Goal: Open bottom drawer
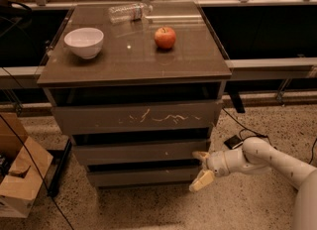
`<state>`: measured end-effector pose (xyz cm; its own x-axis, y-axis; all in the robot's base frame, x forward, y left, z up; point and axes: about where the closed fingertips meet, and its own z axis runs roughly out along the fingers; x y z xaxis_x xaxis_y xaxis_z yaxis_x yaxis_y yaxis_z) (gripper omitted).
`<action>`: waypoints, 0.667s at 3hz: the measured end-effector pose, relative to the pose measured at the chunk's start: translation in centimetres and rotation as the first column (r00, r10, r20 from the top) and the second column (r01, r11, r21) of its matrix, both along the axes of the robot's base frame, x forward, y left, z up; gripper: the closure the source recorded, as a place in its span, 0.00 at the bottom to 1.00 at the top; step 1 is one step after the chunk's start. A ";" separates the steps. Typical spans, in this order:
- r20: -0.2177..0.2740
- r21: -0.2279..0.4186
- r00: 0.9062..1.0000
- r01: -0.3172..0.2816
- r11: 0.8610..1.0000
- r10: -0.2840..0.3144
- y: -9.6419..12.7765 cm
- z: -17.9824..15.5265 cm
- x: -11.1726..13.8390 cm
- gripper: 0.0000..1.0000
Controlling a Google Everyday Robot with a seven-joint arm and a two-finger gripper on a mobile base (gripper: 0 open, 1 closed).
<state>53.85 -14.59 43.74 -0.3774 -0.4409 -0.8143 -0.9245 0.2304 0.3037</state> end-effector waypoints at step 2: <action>-0.075 0.053 0.996 0.059 0.997 -0.055 0.1 -3.0 1.4 0.00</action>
Offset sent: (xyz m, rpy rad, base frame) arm 0.0103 0.0008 -0.0225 0.0432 0.0597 -0.0440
